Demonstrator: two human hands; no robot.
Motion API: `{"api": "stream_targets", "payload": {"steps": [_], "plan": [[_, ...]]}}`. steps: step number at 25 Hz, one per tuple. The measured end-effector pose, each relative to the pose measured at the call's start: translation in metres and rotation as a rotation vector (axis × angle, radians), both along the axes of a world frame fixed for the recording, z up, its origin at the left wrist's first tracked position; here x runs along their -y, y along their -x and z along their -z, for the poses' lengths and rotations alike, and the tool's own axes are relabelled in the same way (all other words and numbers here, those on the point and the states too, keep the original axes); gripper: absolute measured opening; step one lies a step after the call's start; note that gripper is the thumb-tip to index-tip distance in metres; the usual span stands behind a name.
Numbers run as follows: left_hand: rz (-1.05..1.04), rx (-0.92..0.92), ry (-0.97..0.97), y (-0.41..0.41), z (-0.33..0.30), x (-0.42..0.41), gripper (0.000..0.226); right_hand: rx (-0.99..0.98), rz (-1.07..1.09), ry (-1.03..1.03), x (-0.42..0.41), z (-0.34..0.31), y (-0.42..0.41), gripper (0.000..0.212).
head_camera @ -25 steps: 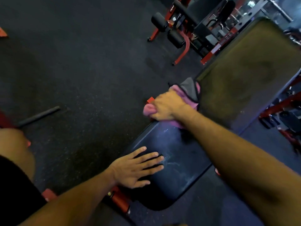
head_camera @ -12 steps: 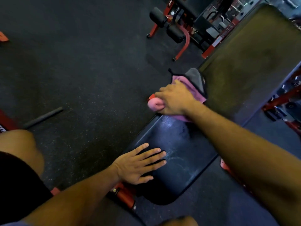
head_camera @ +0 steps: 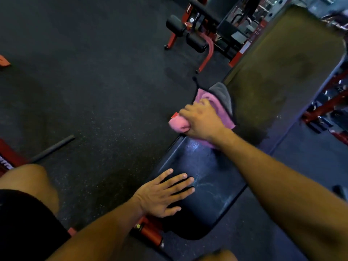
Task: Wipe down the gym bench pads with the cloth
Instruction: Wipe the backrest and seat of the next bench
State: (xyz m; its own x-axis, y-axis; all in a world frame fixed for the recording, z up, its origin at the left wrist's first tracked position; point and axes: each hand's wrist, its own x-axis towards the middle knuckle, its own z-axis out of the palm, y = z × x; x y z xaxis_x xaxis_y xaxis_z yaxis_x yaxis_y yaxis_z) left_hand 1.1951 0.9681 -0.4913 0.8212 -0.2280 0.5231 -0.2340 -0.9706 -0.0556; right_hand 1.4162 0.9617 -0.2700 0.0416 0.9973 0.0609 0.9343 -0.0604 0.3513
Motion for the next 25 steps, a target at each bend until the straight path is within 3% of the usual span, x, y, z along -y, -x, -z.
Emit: {"api": "stream_targets", "payload": {"steps": [3, 6, 8, 10, 12, 14, 16, 18, 21, 25], "plan": [[0.045, -0.106, 0.007, 0.005, -0.011, 0.001, 0.073, -0.087, 0.034, -0.124, 0.023, 0.012, 0.035, 0.041], [0.269, -0.150, 0.003, 0.007, -0.031, -0.038, 0.063, -0.077, 0.229, -0.431, 0.095, -0.002, 0.039, 0.043], [0.362, -0.062, -0.041, -0.013, -0.059, -0.091, 0.054, -0.100, 0.387, -0.624, 0.151, 0.002, 0.047, 0.031], [0.325, 0.043, -0.116, -0.058, -0.107, -0.135, 0.054, -0.074, 0.387, -0.712, 0.172, 0.019, 0.064, 0.030], [0.322, 0.086, -0.158, -0.119, -0.158, -0.146, 0.056, -0.031, 0.397, -0.656, 0.156, 0.034, 0.072, 0.035], [0.295, 0.044, -0.109, -0.169, -0.195, -0.122, 0.054, -0.014, 0.520, -0.541, 0.127, 0.053, 0.074, 0.054], [0.287, -0.052, -0.099, -0.196, -0.203, -0.098, 0.054, -0.027, 0.650, -0.422, 0.108, 0.073, 0.080, 0.075], [0.263, -0.041, -0.157, -0.208, -0.187, -0.095, 0.056, -0.067, 0.696, -0.399, 0.102, 0.097, 0.090, 0.083], [0.277, -0.034, -0.169, -0.207, -0.184, -0.097, 0.059, -0.126, 0.550, -0.402, 0.102, 0.134, 0.126, 0.078], [0.241, -0.017, -0.201, -0.200, -0.189, -0.091, 0.058, -0.057, 0.191, -0.168, 0.127, 0.172, 0.161, 0.066]]}}
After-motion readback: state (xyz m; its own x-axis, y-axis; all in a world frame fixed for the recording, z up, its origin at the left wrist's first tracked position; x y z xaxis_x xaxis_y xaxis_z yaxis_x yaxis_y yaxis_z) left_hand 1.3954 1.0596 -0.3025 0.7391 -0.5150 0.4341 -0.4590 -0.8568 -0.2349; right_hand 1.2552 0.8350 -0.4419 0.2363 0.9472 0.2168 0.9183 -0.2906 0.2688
